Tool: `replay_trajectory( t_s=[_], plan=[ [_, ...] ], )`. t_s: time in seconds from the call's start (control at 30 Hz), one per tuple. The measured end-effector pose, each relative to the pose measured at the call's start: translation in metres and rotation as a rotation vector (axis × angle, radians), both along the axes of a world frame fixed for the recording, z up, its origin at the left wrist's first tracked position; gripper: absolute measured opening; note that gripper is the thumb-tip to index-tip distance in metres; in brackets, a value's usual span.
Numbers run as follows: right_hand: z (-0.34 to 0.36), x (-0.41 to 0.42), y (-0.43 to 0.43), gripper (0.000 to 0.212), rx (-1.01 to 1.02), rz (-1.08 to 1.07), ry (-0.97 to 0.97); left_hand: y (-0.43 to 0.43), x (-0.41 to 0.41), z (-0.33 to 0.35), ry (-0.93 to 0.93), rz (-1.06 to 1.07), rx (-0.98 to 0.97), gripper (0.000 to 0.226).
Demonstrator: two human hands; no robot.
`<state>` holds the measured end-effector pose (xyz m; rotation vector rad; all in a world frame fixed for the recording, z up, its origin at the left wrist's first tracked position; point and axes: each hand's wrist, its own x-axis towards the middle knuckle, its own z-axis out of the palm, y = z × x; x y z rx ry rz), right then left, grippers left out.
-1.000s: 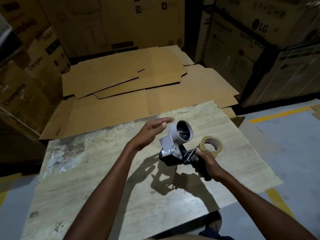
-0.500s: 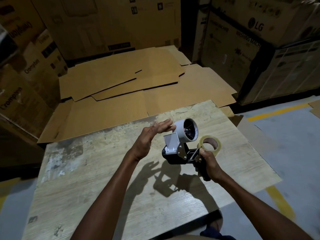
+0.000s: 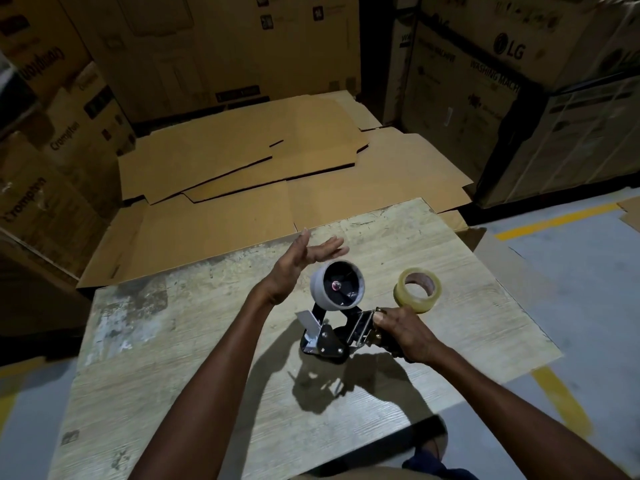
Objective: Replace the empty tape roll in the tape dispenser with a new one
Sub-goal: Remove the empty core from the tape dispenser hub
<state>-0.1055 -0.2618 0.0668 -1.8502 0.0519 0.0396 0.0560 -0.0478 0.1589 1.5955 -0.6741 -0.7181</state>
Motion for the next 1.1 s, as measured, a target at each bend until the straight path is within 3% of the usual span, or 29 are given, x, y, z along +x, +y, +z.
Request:
replay_trajectory(
  t_s=[0.23,0.47,0.63,0.8,0.9,1.0,1.1],
  plan=[
    [-0.037,-0.002,0.015,0.06,-0.385,-0.151,0.144,0.022,0.003,-0.057,-0.055,0.462,0.234,0.072],
    [-0.072,-0.001,0.05,0.07,-0.362,-0.284,0.381,0.055,-0.023,-0.122,-0.039,0.46,0.421,0.065],
    [-0.084,0.007,0.075,0.074,-0.224,-0.396,0.48,0.069,-0.039,-0.143,0.006,0.469,0.4,0.065],
    [-0.078,0.017,0.087,0.076,-0.098,-0.324,0.572,0.069,-0.045,-0.149,-0.07,0.443,0.399,0.059],
    [-0.074,0.018,0.078,0.07,-0.137,-0.255,0.587,0.066,-0.045,-0.153,-0.099,0.45,0.408,0.057],
    [-0.078,0.01,0.063,0.078,-0.26,-0.202,0.516,0.063,-0.049,-0.161,-0.203,0.504,0.415,0.051],
    [-0.083,-0.001,0.043,0.073,-0.416,-0.363,0.362,0.05,-0.063,-0.165,-0.41,0.575,0.492,0.045]
  ],
)
